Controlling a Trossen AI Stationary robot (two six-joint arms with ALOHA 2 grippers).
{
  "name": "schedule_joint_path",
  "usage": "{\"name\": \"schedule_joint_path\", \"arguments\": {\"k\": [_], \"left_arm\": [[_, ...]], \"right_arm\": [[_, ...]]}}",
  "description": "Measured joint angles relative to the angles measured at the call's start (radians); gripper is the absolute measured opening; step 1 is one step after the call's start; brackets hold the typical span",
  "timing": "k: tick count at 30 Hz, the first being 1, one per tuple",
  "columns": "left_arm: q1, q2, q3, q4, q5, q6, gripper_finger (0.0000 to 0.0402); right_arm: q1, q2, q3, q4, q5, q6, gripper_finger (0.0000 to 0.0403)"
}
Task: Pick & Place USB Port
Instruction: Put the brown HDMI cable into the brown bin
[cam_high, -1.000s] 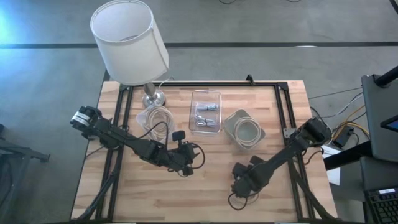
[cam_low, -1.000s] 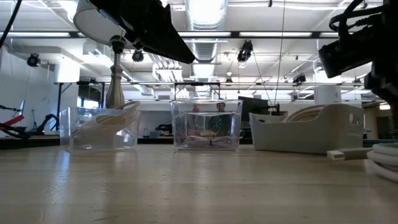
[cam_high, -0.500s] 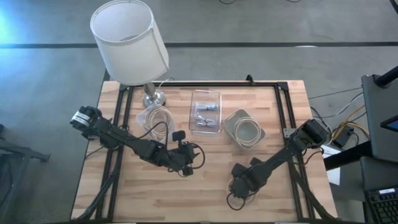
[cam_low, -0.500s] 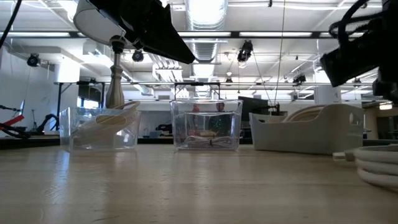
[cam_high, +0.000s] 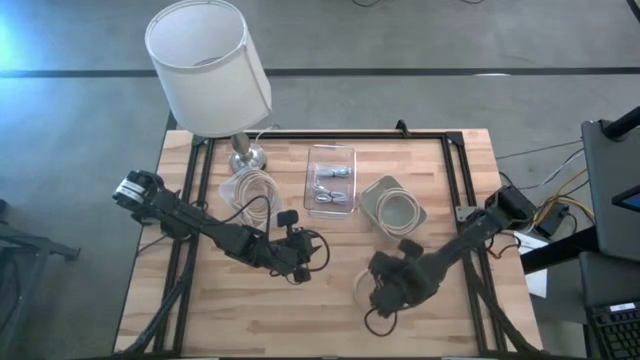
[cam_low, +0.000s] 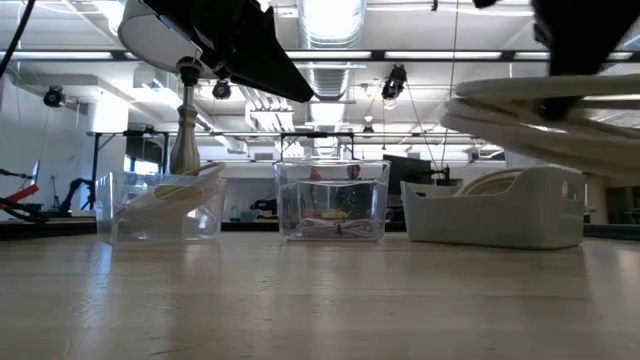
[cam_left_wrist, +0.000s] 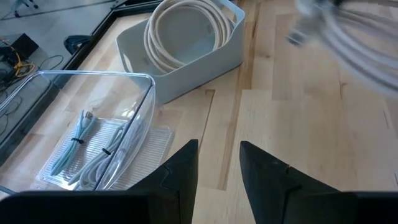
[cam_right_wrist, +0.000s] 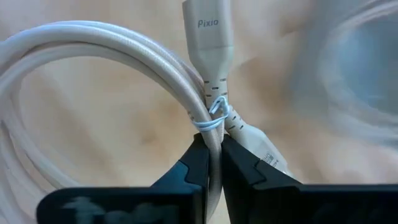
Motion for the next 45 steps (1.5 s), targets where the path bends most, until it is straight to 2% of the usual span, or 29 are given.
{"name": "schedule_joint_path", "arguments": {"k": [8, 11, 24, 28, 31, 37, 45], "left_arm": [[0.000, 0.000, 0.000, 0.000, 0.000, 0.000, 0.0122], [0.000, 0.000, 0.000, 0.000, 0.000, 0.000, 0.0122], [0.000, 0.000, 0.000, 0.000, 0.000, 0.000, 0.0122], [0.000, 0.000, 0.000, 0.000, 0.000, 0.000, 0.0122], [0.000, 0.000, 0.000, -0.001, 0.000, 0.000, 0.0122], [0.000, 0.000, 0.000, -0.007, 0.000, 0.000, 0.0122], [0.000, 0.000, 0.000, -0.012, 0.000, -0.001, 0.0122]], "right_arm": [[-0.089, -0.014, 0.099, -0.286, 0.292, 0.008, 0.0020], [-0.149, -0.022, 0.105, -0.341, 0.340, 0.009, 0.0020], [-0.385, -0.030, 0.090, -0.365, 0.345, -0.017, 0.0020], [-0.428, -0.031, 0.089, -0.364, 0.303, -0.027, 0.0020], [-0.444, -0.031, 0.084, -0.365, 0.267, -0.053, 0.0020], [-0.450, -0.073, 0.046, -0.366, 0.266, -0.058, 0.0020], [-0.452, -0.165, -0.085, -0.365, 0.259, 0.047, 0.0020]]}}
